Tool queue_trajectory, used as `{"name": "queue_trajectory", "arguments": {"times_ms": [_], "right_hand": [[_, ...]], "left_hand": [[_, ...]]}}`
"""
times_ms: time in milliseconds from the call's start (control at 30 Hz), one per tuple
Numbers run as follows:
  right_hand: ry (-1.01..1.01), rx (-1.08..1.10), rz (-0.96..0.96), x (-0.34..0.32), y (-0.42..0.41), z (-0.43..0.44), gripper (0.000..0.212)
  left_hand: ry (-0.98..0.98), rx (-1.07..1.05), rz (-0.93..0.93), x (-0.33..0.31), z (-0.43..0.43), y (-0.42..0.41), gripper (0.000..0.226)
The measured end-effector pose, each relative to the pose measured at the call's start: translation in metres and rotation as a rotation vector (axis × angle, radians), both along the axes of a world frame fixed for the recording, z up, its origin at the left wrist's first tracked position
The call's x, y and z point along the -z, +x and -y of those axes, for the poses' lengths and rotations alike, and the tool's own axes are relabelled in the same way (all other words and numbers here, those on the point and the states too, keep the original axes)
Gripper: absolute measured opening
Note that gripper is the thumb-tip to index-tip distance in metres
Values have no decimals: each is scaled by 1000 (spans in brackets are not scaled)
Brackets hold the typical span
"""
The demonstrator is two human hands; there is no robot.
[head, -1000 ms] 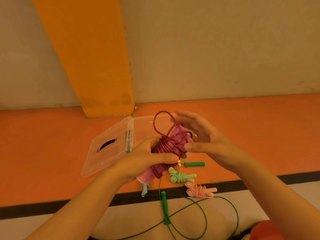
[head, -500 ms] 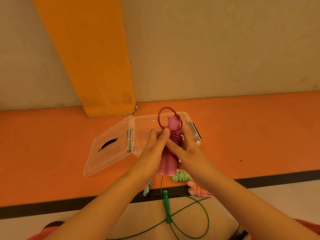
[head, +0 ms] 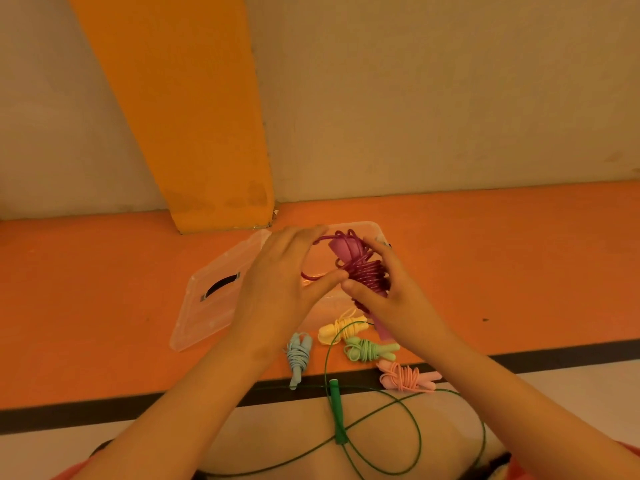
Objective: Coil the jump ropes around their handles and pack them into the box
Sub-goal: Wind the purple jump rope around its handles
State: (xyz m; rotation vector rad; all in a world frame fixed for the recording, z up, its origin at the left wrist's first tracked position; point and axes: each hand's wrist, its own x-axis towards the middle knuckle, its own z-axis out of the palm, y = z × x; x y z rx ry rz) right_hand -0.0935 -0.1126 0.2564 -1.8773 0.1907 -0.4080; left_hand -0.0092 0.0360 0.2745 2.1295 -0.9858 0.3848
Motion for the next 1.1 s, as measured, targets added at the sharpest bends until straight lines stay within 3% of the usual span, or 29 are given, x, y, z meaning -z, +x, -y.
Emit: {"name": "queue_trajectory", "arguments": {"times_ms": [133, 367, 467, 700, 767, 867, 933, 1000, 1100], "right_hand": [[-129, 22, -15, 3, 5, 4, 84], [-223, 135, 0, 13, 9, 6, 89], [-204, 180, 25, 15, 11, 7, 82], [-103, 133, -8, 12, 13, 12, 51], [-23, 96, -13, 9, 14, 11, 47], [95, 21, -2, -4, 14, 13, 46], [249, -32, -1, -13, 12, 14, 40], [333, -75, -6, -15, 9, 14, 43], [276, -96, -41, -8, 8, 14, 61]], "left_hand": [[221, -81, 412, 0, -1, 6, 60], [328, -105, 388, -2, 11, -7, 23], [457, -69, 229, -14, 14, -18, 14], [441, 62, -7, -18, 11, -22, 26], [310, 107, -90, -16, 5, -22, 22], [-87, 197, -467, -8, 3, -23, 13], [-241, 186, -579, -2, 2, -13, 9], [-261, 179, -598, -1, 1, -3, 9], [-230, 208, -603, 2, -2, 0, 10]]}}
